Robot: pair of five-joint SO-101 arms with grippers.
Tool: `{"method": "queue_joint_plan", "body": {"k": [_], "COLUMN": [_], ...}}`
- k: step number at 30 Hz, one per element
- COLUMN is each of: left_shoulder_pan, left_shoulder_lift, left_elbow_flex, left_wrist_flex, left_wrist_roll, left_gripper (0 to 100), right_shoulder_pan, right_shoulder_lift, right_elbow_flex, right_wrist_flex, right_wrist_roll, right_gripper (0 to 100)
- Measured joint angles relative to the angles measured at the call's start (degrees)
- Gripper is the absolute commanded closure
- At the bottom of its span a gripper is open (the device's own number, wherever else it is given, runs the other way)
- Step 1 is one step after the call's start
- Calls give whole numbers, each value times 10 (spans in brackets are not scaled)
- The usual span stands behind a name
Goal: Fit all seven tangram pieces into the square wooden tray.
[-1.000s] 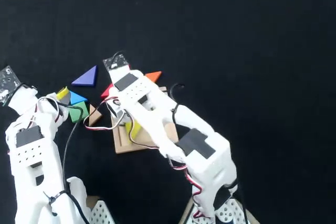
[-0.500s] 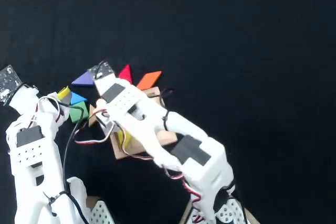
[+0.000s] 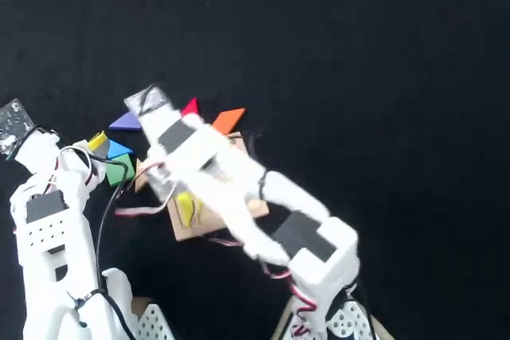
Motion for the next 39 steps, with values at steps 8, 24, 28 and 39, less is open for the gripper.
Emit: {"method": "queue_joint_plan", "body": {"k": [8,24,28,39], "left_shoulder_pan": [1,1,1,1], "left_shoulder_lift": [0,0,0,0], "left_elbow_flex": [0,0,0,0], "left_wrist_flex": [0,0,0,0], "left_wrist_roll": [0,0,0,0], "left_gripper": [690,690,690,690], "right_shoulder_pan": [131,106,103,100], "right_shoulder_lift": [-21,-21,-21,-21], "right_elbow_flex": [22,117,117,117], "right_wrist_flex": [11,-75,-75,-88], "right_wrist_roll": [77,81,81,81], "right_gripper": [988,987,987,987]}}
